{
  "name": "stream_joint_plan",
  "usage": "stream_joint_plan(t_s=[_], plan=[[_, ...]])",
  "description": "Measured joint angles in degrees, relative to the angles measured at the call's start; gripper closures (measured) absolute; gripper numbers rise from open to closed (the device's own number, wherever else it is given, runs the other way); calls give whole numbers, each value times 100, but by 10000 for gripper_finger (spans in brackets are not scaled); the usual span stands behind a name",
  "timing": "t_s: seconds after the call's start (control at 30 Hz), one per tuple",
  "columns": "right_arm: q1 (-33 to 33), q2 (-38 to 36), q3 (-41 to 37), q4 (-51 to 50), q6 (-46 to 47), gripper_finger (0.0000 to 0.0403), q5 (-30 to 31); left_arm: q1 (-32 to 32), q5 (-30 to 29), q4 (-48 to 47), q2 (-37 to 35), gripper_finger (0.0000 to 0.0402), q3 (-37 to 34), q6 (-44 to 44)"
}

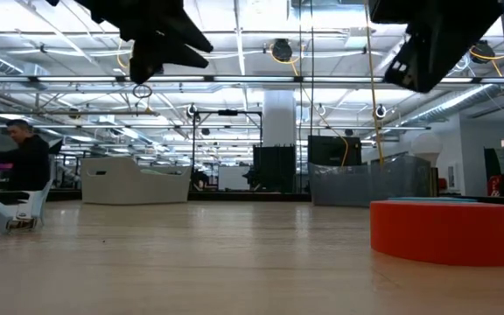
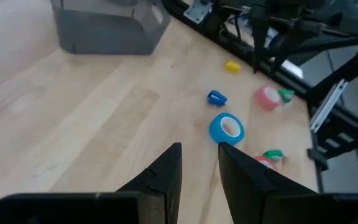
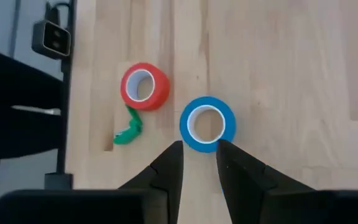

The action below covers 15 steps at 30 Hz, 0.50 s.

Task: Pick and place Stapler, Stapler remover, tape
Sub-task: Put the blue tape into the white bin

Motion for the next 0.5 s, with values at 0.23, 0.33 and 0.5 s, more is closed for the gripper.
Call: stream_joint_plan(t_s=[0.23,0.33,0.5], plan=[[-101,661,51,-136,-97,262,1,0,12,-72,-48,293,-2,165],[-181,824,48,-225,-38,239,1,1,111,-40,-107,293,4,203],[-293,1050,51,-32,8,199,-1,9,142,-228,-163,293,0,245]])
